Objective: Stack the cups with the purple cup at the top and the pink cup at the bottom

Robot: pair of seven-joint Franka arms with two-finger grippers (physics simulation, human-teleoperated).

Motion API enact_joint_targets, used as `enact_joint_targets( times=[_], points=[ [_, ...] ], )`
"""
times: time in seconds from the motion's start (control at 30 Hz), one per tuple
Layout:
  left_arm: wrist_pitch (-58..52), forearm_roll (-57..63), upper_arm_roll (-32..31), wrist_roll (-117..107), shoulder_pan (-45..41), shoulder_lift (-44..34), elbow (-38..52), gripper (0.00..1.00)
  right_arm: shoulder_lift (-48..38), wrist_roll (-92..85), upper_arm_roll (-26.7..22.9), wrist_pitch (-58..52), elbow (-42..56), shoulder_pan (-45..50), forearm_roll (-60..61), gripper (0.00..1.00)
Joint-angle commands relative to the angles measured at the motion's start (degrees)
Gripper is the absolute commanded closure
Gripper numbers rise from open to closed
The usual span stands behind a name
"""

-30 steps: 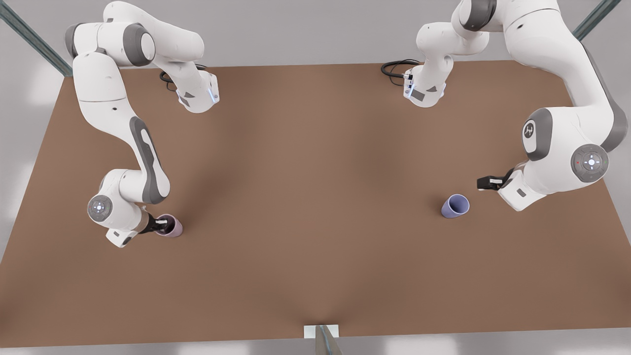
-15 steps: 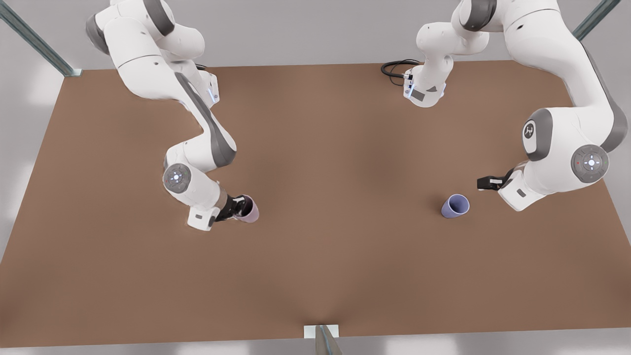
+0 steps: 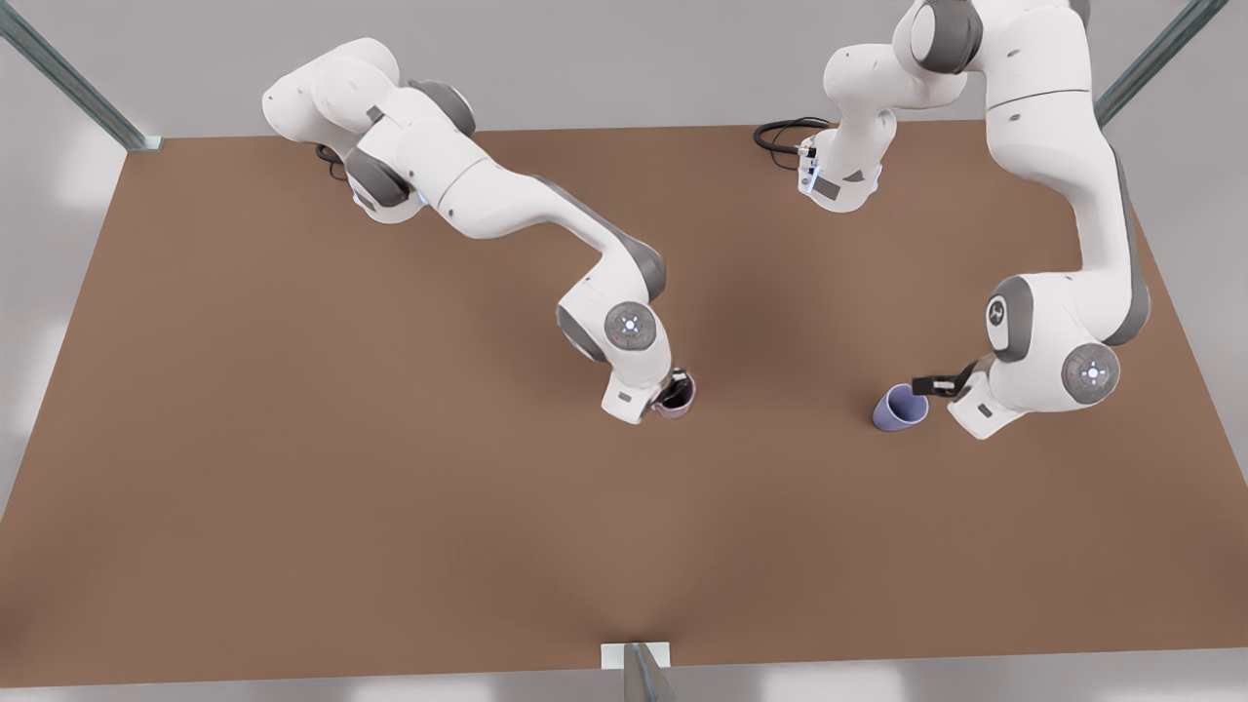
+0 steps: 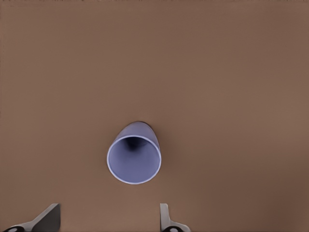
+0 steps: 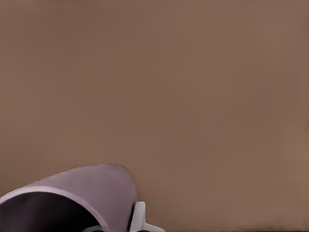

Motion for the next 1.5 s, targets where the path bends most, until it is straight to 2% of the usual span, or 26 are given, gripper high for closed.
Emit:
enact_joint_targets(
  times=[0.0,0.2,0.3,0.33,0.37,0.77,0.8,0.87,0.9,0.93,1.0,1.03,1.07,1.1,1.13,1.17,1.2,1.23,1.27,1.3,1.4,1.43,1.47],
  points=[
    [8.5,-0.1,0.2,1.6,0.0,0.3,-1.3,0.00,0.2,34.7,-0.2,-0.9,0.1,0.0,-1.3,0.79],
    [10.9,-0.1,1.0,1.8,0.4,3.5,-1.7,0.00,2.6,34.8,-1.0,-0.8,1.9,0.4,-1.3,0.79],
    [14.1,-0.1,1.4,1.8,0.4,3.5,-5.5,0.00,2.9,35.0,-0.9,-0.6,2.0,0.3,-1.2,0.79],
    [15.2,-0.1,1.7,2.4,0.4,3.5,-6.8,0.00,2.9,35.3,-1.0,-0.7,2.0,0.3,-1.2,0.68],
    [16.1,-0.1,1.8,2.7,0.4,3.4,-8.1,0.00,2.9,35.2,-1.1,-0.7,2.0,0.3,-1.1,0.64],
    [17.5,-1.3,1.9,2.7,0.7,6.8,-9.1,0.02,2.8,34.7,-1.1,-0.9,1.8,0.1,-0.5,0.63],
    [17.5,-2.1,1.9,2.7,0.7,7.2,-9.1,0.15,2.3,34.7,-1.1,-1.0,1.6,0.1,-0.4,0.63],
    [17.6,-2.6,1.9,2.7,0.7,7.6,-9.1,0.53,0.8,34.7,-1.0,-2.6,1.3,0.0,-0.3,0.63],
    [17.6,-3.1,1.9,2.7,0.6,7.7,-9.1,0.64,0.2,34.7,-0.9,-2.6,1.3,0.0,-0.2,0.63],
    [17.6,-3.4,1.9,2.7,0.6,7.8,-9.1,0.70,-0.3,34.6,-0.9,-2.6,1.1,-0.2,-0.1,0.63],
    [17.6,-3.4,1.9,2.7,0.6,7.9,-9.1,0.76,-2.8,34.3,-1.0,-1.9,-1.9,-0.2,0.0,0.63],
    [17.5,-3.4,1.9,2.7,0.6,8.0,-9.0,0.79,-9.0,30.7,-1.9,-1.7,-8.5,-2.1,1.9,0.62],
    [17.5,-3.5,1.9,2.7,0.6,8.0,-9.1,0.79,-15.3,24.7,-1.9,-2.5,-13.2,-5.0,3.5,0.54],
    [17.5,-3.9,1.9,2.7,0.6,8.0,-9.1,0.79,-25.7,16.9,-2.0,-2.5,-24.1,-8.1,2.9,0.35],
    [17.5,-4.2,1.9,2.7,0.6,8.1,-9.0,0.79,-33.4,13.7,-1.9,-2.7,-31.3,-12.5,3.0,0.02],
    [17.5,-4.2,1.9,2.7,0.6,8.1,-9.0,0.79,-41.1,4.6,-2.1,-6.8,-36.8,-16.9,2.9,0.00],
    [17.1,-4.2,1.9,2.7,0.5,7.7,-8.8,0.79,-45.9,-6.1,-2.0,-17.6,-37.1,-23.8,3.3,0.00],
    [16.7,-4.2,1.8,2.6,0.4,6.8,-8.5,0.79,-48.2,-9.3,-1.8,-22.3,-37.0,-30.6,3.9,0.00],
    [15.6,-4.2,1.6,2.0,0.3,5.7,-8.1,0.79,-51.5,-22.5,-1.7,-25.9,-38.2,-36.5,3.6,0.00],
    [12.8,-4.2,1.3,1.8,0.0,4.7,-6.1,0.79,-51.8,-29.7,-2.1,-29.9,-37.0,-43.9,2.9,0.00],
    [6.7,-4.4,-1.9,-5.0,-1.4,1.6,-2.0,0.79,-49.1,-30.8,-2.3,-31.6,-30.6,-45.3,-0.8,0.00],
    [6.1,-4.4,-4.9,-9.7,-1.5,0.4,-1.6,0.79,-42.9,-33.0,-2.3,-29.7,-21.8,-47.5,-0.1,0.00],
    [4.7,-4.4,-7.5,-14.4,-1.5,-0.1,-0.3,0.79,-41.0,-33.5,-2.2,-30.2,-18.4,-47.6,-0.5,0.00]
  ],
)
